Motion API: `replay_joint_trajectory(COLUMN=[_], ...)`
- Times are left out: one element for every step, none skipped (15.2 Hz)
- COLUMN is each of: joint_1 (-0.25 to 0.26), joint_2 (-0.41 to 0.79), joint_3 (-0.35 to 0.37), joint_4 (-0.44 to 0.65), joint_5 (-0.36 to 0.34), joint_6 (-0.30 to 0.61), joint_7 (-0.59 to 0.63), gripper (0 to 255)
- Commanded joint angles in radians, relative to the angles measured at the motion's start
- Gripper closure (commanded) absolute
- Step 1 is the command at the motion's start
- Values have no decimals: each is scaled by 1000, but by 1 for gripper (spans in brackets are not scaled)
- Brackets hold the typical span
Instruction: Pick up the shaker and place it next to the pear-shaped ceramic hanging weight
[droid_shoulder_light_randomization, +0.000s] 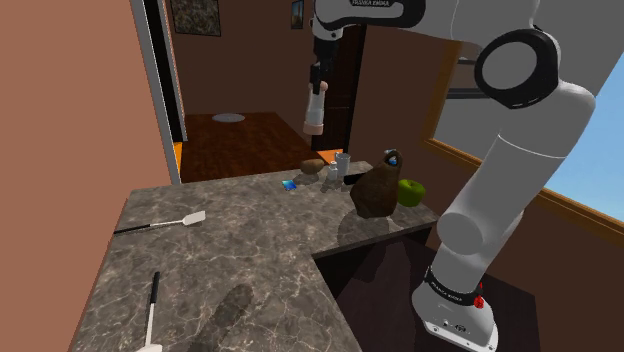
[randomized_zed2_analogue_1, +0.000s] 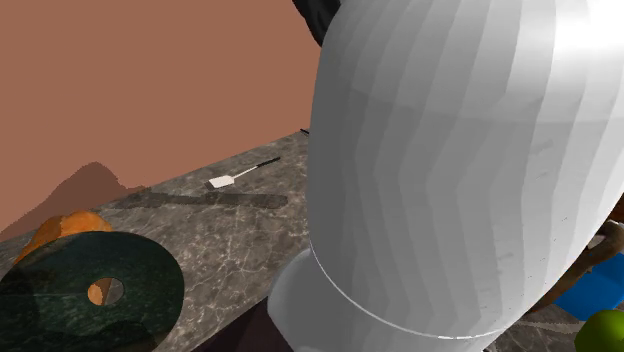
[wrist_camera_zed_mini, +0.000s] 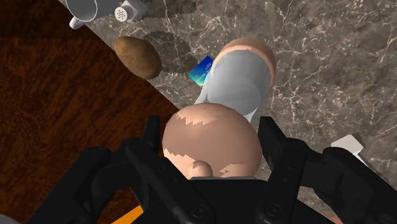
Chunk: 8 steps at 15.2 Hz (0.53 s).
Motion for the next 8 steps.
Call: replay_joint_trajectory(joint_1=[-19, -29, -39, -49, -59, -68, -78, -88], joint_2=[26, 40, 56, 72, 90, 109, 129, 150], joint_3=[-24, -35, -46, -57, -67, -78, -87, -97], joint_4=[32, 48, 65, 84, 104, 126, 150, 176], joint_5=[4, 6, 8, 11, 13, 16, 20, 23], joint_6=[3, 5, 7, 9, 10, 10, 9, 7], joint_7=[-46, -67, -88, -109, -130, -151, -171, -192], gripper=[255, 255, 255, 255, 255, 255, 255, 255])
